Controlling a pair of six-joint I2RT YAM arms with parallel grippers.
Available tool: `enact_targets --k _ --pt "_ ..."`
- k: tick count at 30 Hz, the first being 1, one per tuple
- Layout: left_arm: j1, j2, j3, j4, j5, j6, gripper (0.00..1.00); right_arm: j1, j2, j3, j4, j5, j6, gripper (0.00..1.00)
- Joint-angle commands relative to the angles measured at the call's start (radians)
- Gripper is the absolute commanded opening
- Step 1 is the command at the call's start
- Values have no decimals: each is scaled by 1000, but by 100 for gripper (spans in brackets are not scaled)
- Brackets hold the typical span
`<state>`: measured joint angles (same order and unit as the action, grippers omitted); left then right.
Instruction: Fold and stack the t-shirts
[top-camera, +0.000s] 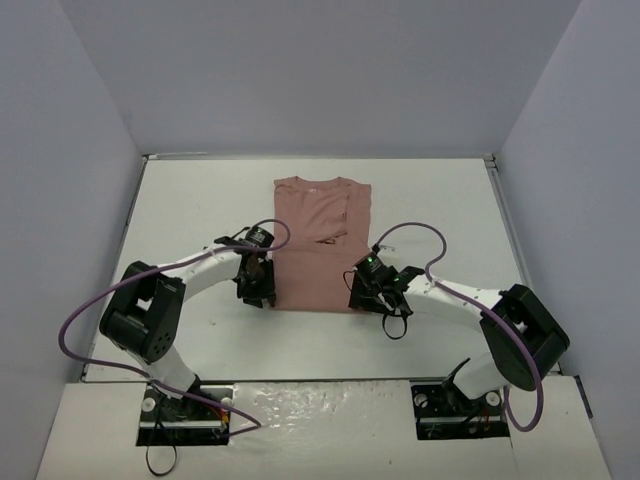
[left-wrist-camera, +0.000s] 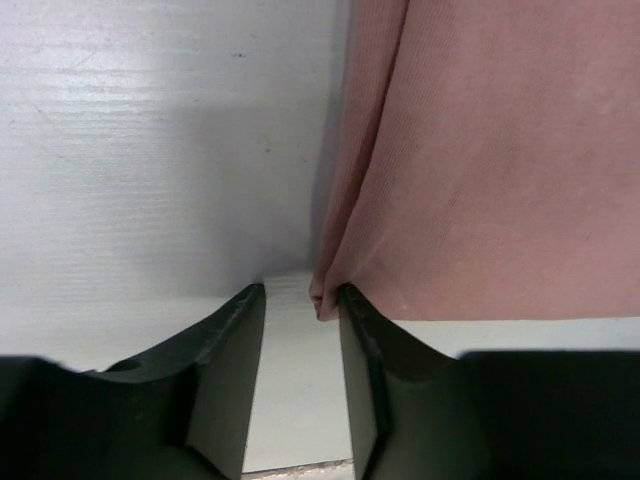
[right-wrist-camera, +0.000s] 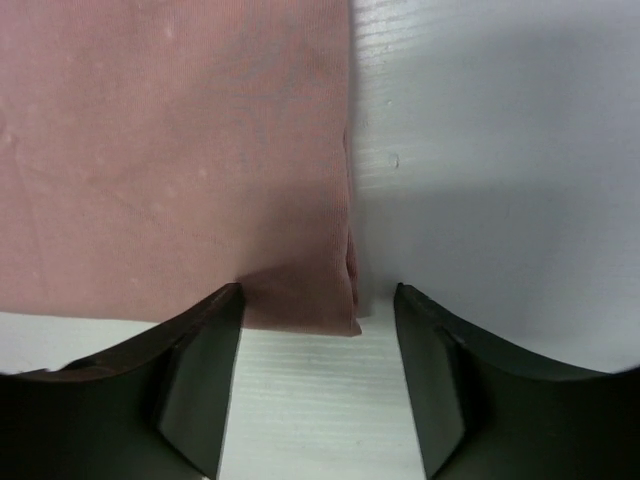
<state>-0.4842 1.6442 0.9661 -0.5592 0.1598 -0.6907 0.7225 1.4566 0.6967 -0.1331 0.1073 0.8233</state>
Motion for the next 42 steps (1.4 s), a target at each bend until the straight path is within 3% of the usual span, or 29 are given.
enact_targets --k 1,5,12,15,18,25,36,38,42 --pt "-18 45 -5 58 -10 -9 29 25 31 15 5 40 27 55" --pt "-31 48 -23 68 -11 -12 25 43 40 -2 3 45 41 50" --pt "-53 67 -52 83 1 -21 13 70 88 -1 -2 15 56 32" --pt "-56 86 -37 84 15 -19 2 71 104 6 -7 6 54 15" --pt "-55 78 -16 63 23 -4 0 71 92 27 -37 30 35 1" --pt "-53 -87 55 -118 3 55 0 71 -16 121 -222 64 -49 0" --pt "-56 -417 -57 -369 93 27 0 121 -186 189 -529 -17 -55 0" --pt "-52 -427 -29 -396 87 34 0 119 -169 270 -581 -14 -83 0" --pt "7 -374 185 -446 18 98 0 53 -68 486 -652 -21 -200 0"
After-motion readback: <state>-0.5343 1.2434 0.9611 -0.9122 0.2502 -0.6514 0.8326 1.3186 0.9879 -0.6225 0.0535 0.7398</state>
